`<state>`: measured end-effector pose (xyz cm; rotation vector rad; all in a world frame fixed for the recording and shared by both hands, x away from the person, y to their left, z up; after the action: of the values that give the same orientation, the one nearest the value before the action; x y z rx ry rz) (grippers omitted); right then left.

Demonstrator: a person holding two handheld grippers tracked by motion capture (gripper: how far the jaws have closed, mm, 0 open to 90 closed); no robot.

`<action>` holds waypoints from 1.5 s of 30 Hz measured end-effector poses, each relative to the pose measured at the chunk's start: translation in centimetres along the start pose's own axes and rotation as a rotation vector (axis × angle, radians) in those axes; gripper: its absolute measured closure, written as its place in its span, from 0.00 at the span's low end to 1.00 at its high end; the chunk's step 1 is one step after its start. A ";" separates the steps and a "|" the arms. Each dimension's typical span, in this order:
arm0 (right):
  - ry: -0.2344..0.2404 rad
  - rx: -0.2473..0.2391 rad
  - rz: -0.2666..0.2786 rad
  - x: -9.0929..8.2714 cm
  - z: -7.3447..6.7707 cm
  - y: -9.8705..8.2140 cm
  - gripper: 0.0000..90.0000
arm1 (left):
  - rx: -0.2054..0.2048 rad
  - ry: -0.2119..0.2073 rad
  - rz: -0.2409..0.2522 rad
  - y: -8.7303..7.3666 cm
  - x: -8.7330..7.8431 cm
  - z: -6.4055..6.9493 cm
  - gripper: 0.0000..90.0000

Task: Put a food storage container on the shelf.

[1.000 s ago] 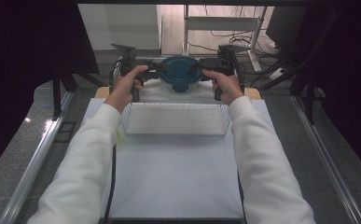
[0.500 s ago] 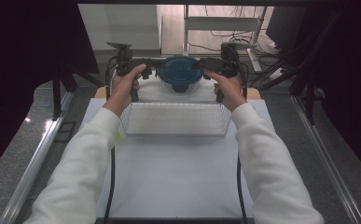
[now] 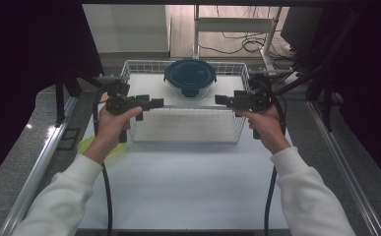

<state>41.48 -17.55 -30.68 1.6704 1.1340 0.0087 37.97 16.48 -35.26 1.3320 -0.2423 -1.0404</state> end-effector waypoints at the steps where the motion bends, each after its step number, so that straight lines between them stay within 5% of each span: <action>1: 0.006 -0.012 0.003 -0.5 -0.1 -0.9 0.17 | 0.005 0.002 -0.001 -0.6 -0.2 0.3 0.24; 11: 0.012 -0.050 -0.028 -2.8 1.0 -8.6 0.19 | 0.093 0.010 -0.033 -7.4 -2.1 4.3 0.28; 15: 0.000 -0.047 -0.055 -3.1 1.6 -11.8 0.20 | 0.103 -0.013 -0.088 -10.6 -2.2 5.7 0.28; 18: 0.007 -0.040 -0.073 -3.1 1.9 -13.7 0.21 | 0.139 0.016 -0.148 -12.9 -2.0 6.6 0.28; 26: -0.001 -0.039 -0.146 -2.3 2.3 -18.5 0.23 | 0.119 0.010 -0.240 -17.3 -1.2 7.7 0.30; 31: -0.007 -0.034 -0.183 -1.9 2.7 -20.2 0.23 | 0.109 0.028 -0.260 -18.1 -1.1 7.4 0.31; 45: -0.018 -0.022 -0.177 -1.9 3.2 -20.3 0.23 | 0.098 0.047 -0.270 -18.6 -1.2 6.9 0.31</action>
<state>28.69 -21.58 -46.34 1.5430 1.2603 -0.1058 23.73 14.85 -48.97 1.5051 -0.0798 -1.2337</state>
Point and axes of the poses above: each handheld gripper's, and its own axes: x roughly forward along the jaws, y roughly out of its top, z roughly to its right, the point moved 2 cm from there along x, roughly forward along the jaws, and after that the axes turned 11 degrees about x, right-handed, at the moved point
